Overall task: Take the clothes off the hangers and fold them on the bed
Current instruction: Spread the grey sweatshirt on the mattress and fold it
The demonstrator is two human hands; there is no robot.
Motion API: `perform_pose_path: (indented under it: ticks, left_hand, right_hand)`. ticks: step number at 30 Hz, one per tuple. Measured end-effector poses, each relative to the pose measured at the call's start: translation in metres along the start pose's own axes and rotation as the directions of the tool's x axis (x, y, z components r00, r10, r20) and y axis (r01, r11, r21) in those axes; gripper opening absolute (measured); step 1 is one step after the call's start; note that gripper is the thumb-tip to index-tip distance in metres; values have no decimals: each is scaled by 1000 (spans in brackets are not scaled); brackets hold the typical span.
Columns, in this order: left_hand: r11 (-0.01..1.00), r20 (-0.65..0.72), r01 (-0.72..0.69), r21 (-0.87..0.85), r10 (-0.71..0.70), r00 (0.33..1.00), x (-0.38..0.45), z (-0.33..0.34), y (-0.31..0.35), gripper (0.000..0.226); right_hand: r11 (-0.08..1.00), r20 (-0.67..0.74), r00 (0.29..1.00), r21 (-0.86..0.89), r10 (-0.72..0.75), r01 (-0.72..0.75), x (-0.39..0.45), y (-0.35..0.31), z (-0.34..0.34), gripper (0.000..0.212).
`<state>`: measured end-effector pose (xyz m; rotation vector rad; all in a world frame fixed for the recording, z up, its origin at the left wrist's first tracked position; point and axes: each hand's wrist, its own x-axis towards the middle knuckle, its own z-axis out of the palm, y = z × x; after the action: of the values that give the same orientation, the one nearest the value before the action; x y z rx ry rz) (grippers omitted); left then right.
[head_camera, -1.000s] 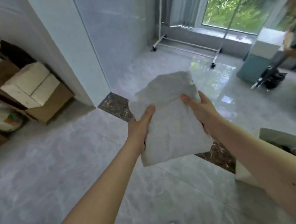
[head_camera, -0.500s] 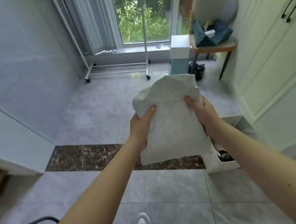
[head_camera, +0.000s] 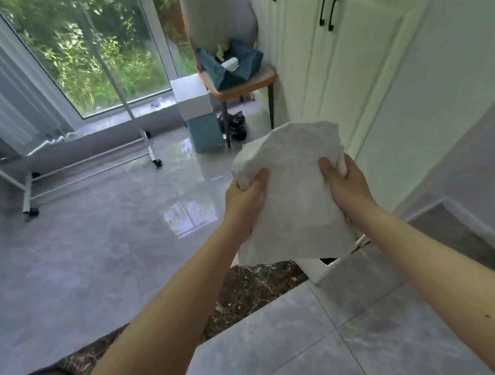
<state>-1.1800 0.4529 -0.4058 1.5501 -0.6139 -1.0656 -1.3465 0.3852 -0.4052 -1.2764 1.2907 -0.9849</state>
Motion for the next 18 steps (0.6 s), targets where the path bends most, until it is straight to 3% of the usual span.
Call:
perform_pose_path:
  ticks: [4, 8, 11, 14, 18]
  left_hand:
    - [998, 74, 56, 33, -58, 996, 37, 47, -4, 28]
    - [989, 140, 129, 67, -138, 981, 84, 111, -11, 26]
    - [979, 199, 180, 101, -197, 960, 120, 150, -16, 35]
    - [963, 314, 231, 140, -264, 912, 157, 188, -25, 20]
    - [927, 368, 206, 314, -319, 873, 207, 236, -52, 25]
  right_hand:
    - [996, -105, 994, -89, -8, -1, 35, 19, -33, 35]
    - [996, -202, 978, -63, 41, -55, 87, 48, -71, 33]
    - [993, -249, 962, -3, 110, -115, 127, 71, -94, 31]
    - [981, -313, 929, 42, 195, -192, 167, 99, -115, 35]
    - [940, -387, 858, 104, 339, -325, 211, 145, -137, 40]
